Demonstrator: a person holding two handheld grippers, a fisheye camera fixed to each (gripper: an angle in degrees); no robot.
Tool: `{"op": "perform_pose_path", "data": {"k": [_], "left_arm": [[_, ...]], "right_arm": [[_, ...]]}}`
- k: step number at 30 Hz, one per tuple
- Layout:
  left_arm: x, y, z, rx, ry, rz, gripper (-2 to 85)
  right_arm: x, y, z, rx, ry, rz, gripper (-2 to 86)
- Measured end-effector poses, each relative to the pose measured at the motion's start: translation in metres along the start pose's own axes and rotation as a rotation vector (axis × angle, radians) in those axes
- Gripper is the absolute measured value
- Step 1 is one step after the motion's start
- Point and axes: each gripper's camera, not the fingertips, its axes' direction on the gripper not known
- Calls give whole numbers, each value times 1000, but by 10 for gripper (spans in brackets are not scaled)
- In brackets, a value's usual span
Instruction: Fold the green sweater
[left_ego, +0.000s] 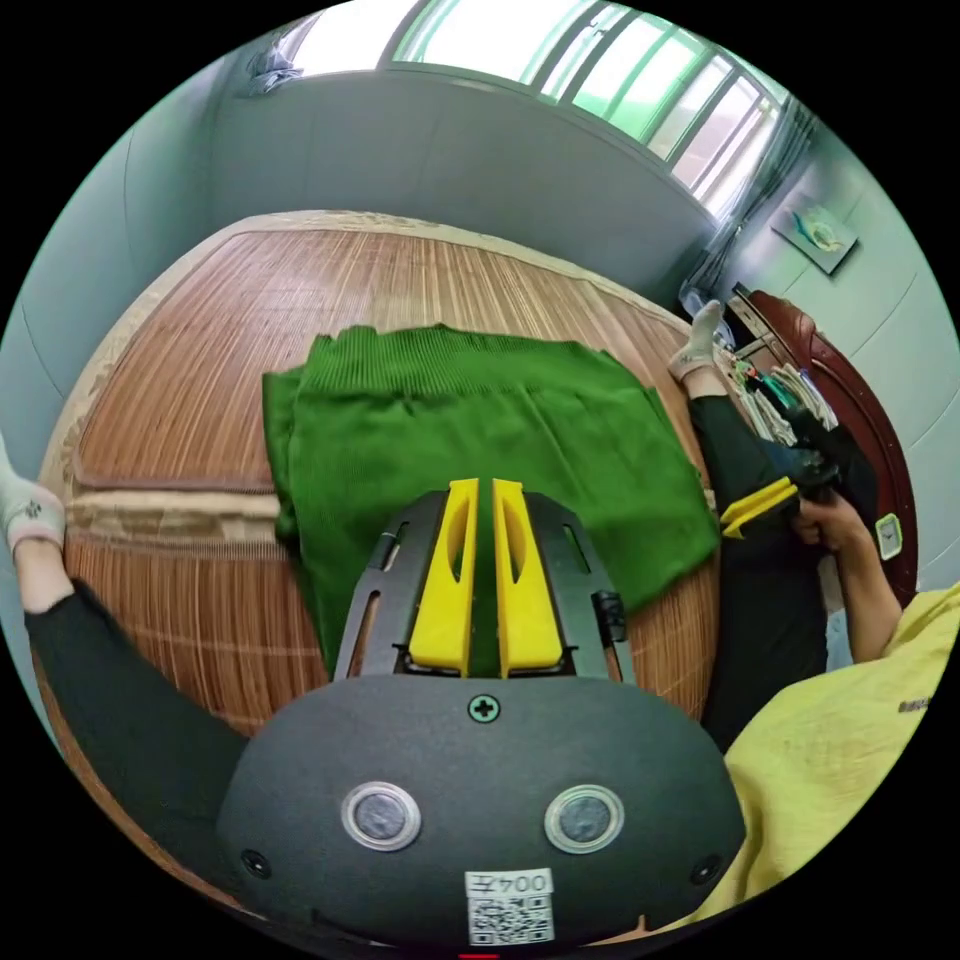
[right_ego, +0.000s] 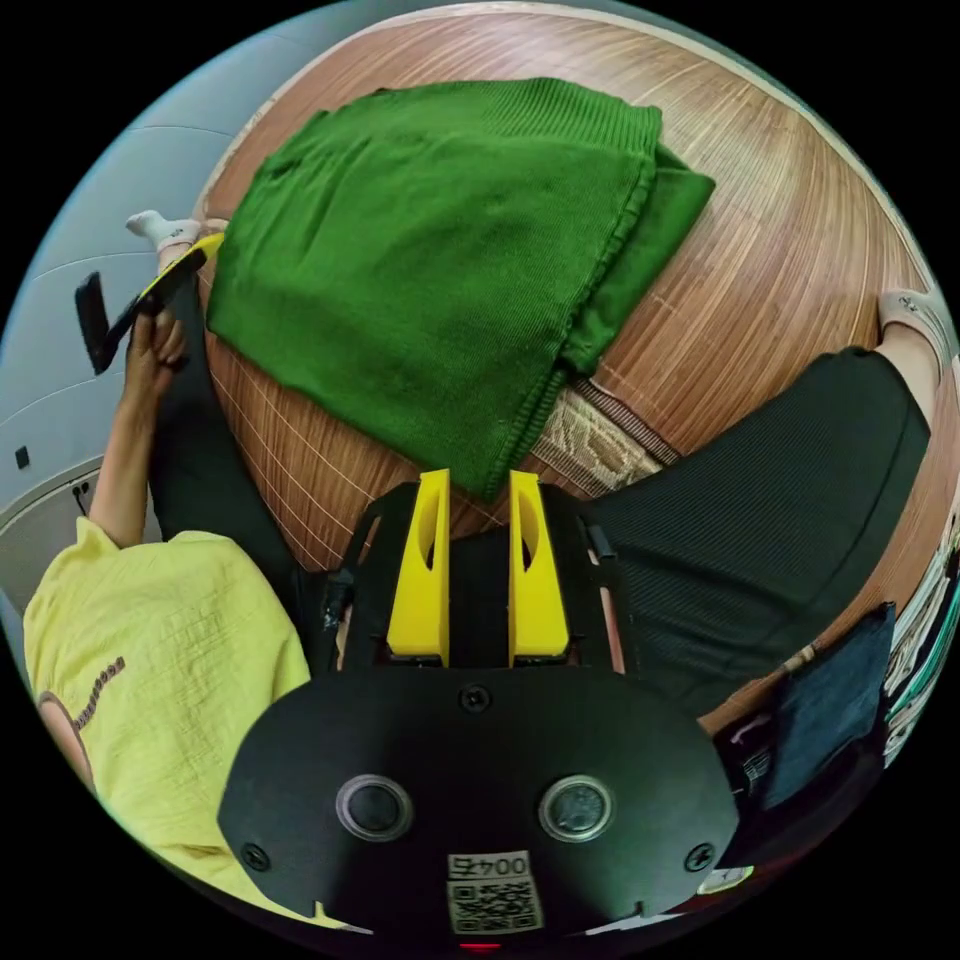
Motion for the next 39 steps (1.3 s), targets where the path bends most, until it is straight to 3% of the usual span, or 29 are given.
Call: {"op": "perform_pose_path", "data": {"k": [7, 13, 16, 18, 22, 26, 31, 39], "left_arm": [[-1, 76, 6, -39, -49, -117, 9], [-17, 82, 14, -91, -80, -157, 6], [-20, 88, 13, -75, -52, -176, 5], [-20, 89, 13, -72, -50, -175, 5], [-17, 93, 7, -54, -30, -173, 3], [30, 91, -16, 61, 38, -18, 3], [127, 89, 11, 0, 174, 228, 3], [189, 88, 76, -194, 42, 385, 4]], "right_arm": [[-26, -34, 28, -94, 92, 17, 66], [-49, -43, 43, -124, 338, 9, 47], [-41, -39, 44, -130, 287, 41, 49], [-45, -31, 39, -106, 284, 31, 51], [-75, -5, 22, 127, 210, -48, 55], [-114, -7, 51, 257, 136, -150, 70], [-136, -15, 89, 321, 154, -160, 74], [-137, -18, 130, 306, 173, -158, 79]]}}
